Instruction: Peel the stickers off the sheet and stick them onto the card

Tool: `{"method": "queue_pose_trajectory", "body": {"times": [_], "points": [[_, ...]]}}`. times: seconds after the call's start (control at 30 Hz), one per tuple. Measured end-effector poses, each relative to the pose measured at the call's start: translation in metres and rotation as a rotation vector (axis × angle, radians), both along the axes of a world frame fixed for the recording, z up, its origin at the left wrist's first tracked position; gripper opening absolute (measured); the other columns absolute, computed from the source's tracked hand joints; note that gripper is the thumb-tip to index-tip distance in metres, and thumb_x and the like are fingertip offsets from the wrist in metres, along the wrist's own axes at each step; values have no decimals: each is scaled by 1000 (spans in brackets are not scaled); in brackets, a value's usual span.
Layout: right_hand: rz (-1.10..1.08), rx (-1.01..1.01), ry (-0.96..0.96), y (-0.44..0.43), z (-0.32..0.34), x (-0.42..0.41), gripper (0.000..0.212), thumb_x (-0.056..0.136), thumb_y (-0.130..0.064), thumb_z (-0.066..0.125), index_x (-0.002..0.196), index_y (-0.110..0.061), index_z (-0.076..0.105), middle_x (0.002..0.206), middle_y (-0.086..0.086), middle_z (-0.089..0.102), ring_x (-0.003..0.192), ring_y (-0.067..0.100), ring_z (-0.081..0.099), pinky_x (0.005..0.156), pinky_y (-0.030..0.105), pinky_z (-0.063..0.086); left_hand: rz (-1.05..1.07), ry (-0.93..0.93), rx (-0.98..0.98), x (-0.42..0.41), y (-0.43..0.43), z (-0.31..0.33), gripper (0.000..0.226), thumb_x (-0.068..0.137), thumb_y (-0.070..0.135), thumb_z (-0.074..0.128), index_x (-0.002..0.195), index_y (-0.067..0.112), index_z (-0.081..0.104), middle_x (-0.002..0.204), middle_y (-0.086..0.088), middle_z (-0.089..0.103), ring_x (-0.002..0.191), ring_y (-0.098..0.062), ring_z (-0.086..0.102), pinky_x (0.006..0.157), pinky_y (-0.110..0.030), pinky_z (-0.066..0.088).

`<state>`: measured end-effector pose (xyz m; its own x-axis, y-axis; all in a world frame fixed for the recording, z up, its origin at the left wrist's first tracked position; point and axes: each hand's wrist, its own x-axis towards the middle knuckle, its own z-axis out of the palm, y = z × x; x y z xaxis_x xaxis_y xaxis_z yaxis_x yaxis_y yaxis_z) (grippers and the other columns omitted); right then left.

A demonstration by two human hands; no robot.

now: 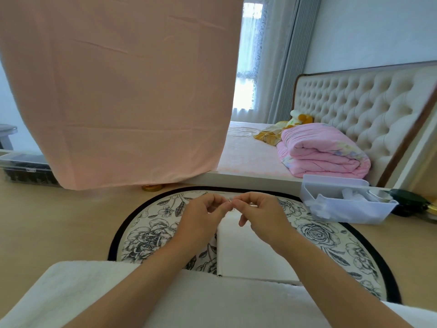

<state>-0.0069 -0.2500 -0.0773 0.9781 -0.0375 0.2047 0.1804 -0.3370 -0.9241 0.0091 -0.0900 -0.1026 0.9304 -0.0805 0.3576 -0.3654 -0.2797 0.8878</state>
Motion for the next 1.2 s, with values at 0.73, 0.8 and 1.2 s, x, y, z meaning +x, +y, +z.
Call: {"method": "queue_pose_trajectory", "body": {"times": [0.73,0.8,1.2], "points": [[-652,-491,-144,-201,2,34,10,92,-30,68,95,-23,75,86,-8,74,81,15,65,64,27,46,-161,87,309,39,-144,15,18,96,24,50,82,28,61,81,10,71,81,-32,65,78,-46,55],[-634,-506,-113,-204,0,38,12,91,-30,69,99,-25,75,91,-8,75,87,16,68,71,30,53,-144,76,335,41,-147,10,17,95,26,51,83,31,62,80,11,71,76,-24,65,75,-43,55],[-140,-304,-99,-112,13,26,12,87,-27,76,96,-31,70,80,-11,70,66,3,64,67,27,54,-60,34,273,36,-96,15,19,93,21,57,77,25,66,74,10,72,65,-22,63,66,-41,53]]}}
